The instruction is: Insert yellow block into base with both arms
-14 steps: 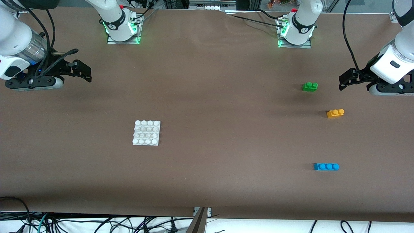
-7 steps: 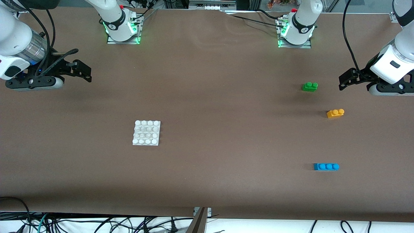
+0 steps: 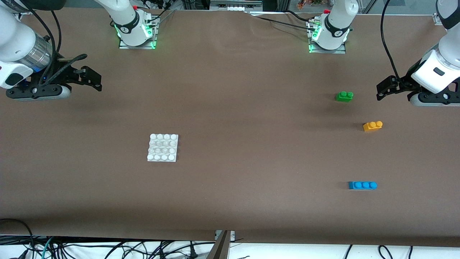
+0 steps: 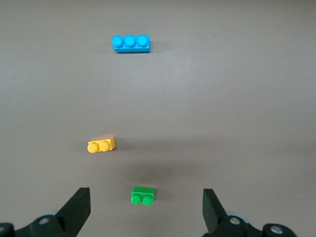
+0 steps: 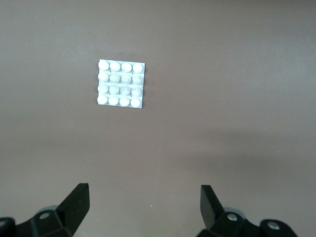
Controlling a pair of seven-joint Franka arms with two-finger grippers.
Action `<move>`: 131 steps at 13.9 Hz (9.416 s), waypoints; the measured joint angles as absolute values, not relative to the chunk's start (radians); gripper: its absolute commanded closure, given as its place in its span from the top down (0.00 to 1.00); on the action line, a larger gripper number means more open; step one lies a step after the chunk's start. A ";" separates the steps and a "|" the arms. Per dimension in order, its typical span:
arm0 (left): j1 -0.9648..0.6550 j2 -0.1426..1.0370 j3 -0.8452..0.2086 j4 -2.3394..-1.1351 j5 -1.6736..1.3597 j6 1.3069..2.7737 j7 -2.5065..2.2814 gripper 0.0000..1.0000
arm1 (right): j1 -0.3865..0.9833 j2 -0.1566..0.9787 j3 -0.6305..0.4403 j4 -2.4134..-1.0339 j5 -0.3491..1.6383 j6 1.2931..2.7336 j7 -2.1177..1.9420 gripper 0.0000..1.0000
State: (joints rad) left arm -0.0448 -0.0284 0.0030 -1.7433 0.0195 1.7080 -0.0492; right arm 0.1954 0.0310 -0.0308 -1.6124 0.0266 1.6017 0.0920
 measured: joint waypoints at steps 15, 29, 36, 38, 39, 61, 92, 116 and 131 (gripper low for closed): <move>-0.032 -0.028 0.013 -1.743 0.020 1.685 -0.032 1.00 | 0.195 0.031 -0.031 -1.626 0.027 1.601 0.091 0.99; -0.030 -0.028 0.013 -1.743 0.020 1.685 -0.015 1.00 | 0.194 0.028 -0.031 -1.638 0.026 1.601 0.070 0.99; -0.041 -0.028 0.006 -1.743 0.020 1.685 -0.013 1.00 | 0.195 0.012 -0.014 -1.638 0.026 1.601 0.069 0.99; -0.041 -0.028 0.006 -1.743 0.020 1.685 -0.013 1.00 | 0.195 0.010 -0.013 -1.638 0.026 1.601 0.069 0.99; -0.041 -0.028 0.006 -1.743 0.020 1.685 -0.013 1.00 | 0.195 0.009 -0.013 -1.638 0.026 1.601 0.069 0.99; -0.039 -0.028 0.009 -1.743 0.020 1.685 -0.013 1.00 | 0.195 0.008 -0.013 -1.650 0.026 1.603 0.069 0.99; -0.042 0.011 -0.001 -1.666 0.019 1.650 -0.013 1.00 | 0.194 0.554 0.089 -1.847 0.027 2.481 0.411 0.95; -0.046 0.030 -0.012 -1.655 0.019 1.648 -0.013 1.00 | 0.165 0.625 0.087 -1.846 0.028 2.518 0.375 0.83; -0.040 0.035 -0.011 -1.654 0.019 1.648 -0.013 1.00 | 0.198 0.660 0.114 -1.836 0.027 2.598 0.375 0.60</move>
